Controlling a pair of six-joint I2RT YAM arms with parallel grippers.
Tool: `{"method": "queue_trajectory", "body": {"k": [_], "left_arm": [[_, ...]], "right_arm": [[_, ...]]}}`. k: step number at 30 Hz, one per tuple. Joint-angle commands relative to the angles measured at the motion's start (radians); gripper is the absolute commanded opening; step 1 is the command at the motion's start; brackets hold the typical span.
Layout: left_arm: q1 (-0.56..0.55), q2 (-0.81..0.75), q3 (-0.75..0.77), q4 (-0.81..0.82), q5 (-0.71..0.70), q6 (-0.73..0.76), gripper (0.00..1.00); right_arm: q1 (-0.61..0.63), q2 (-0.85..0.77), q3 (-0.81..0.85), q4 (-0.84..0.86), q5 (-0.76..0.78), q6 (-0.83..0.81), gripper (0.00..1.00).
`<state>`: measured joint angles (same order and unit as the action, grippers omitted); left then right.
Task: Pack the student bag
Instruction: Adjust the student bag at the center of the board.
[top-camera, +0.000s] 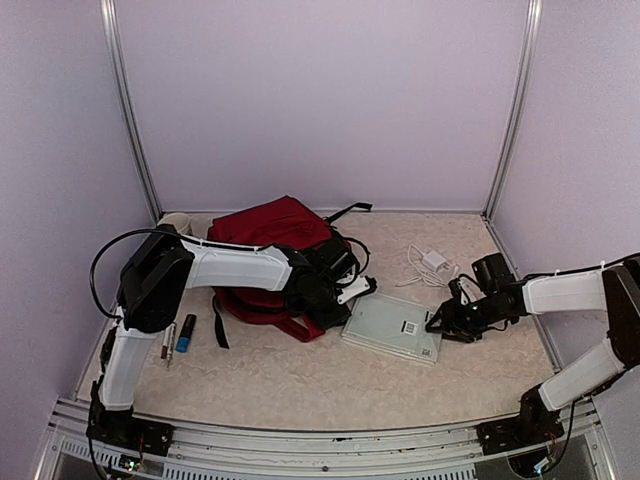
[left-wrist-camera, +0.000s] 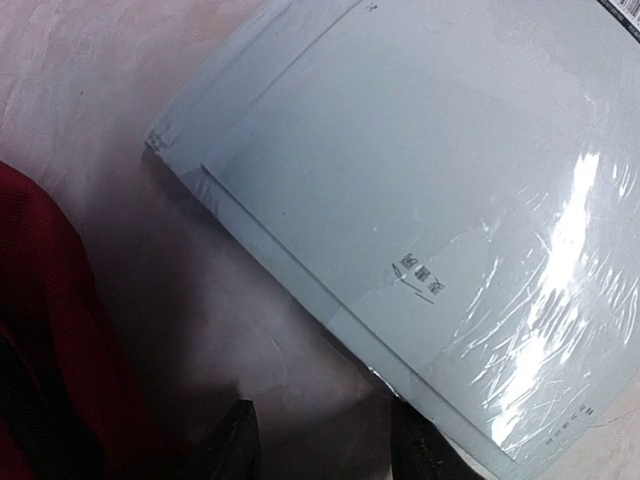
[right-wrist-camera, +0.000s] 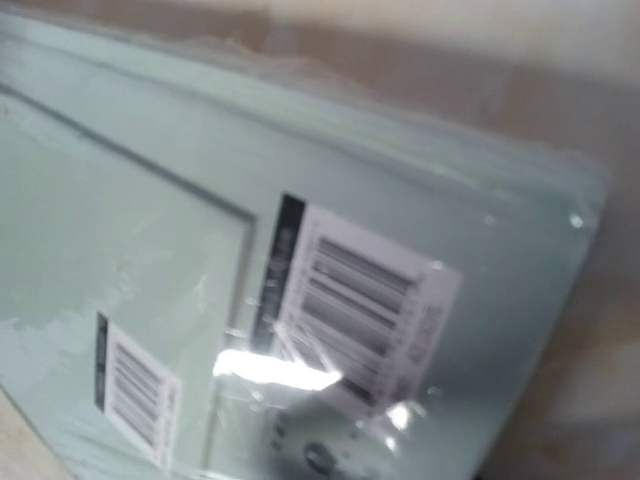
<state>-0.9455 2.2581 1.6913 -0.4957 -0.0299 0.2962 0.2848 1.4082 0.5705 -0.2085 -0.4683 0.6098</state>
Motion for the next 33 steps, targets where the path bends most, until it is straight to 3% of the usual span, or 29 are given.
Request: {"method": "queue_trajectory", "body": {"k": [1,7,18,21,27,33], "left_arm": [[-0.018,0.009,-0.029,0.084,0.056,-0.007,0.45],[-0.003,0.008,-0.041,0.094,0.087,-0.027,0.45],[0.001,0.012,-0.044,0.090,0.093,-0.025,0.45],[0.002,0.014,-0.045,0.091,0.096,-0.025,0.45],[0.005,0.016,-0.040,0.088,0.103,-0.023,0.45],[0.005,0.021,-0.034,0.081,0.102,-0.024,0.45]], "right_arm": [[0.096,-0.038,0.034,0.158,-0.234,0.106,0.50],[0.102,-0.089,0.014,0.195,-0.234,0.145,0.52],[0.099,-0.035,0.017,0.001,0.089,0.081,0.65],[0.105,-0.030,0.037,-0.086,0.213,0.065,0.76],[0.111,-0.070,0.098,-0.239,0.381,0.008,0.78],[0.107,-0.032,0.122,-0.210,0.360,-0.020,0.83]]}}
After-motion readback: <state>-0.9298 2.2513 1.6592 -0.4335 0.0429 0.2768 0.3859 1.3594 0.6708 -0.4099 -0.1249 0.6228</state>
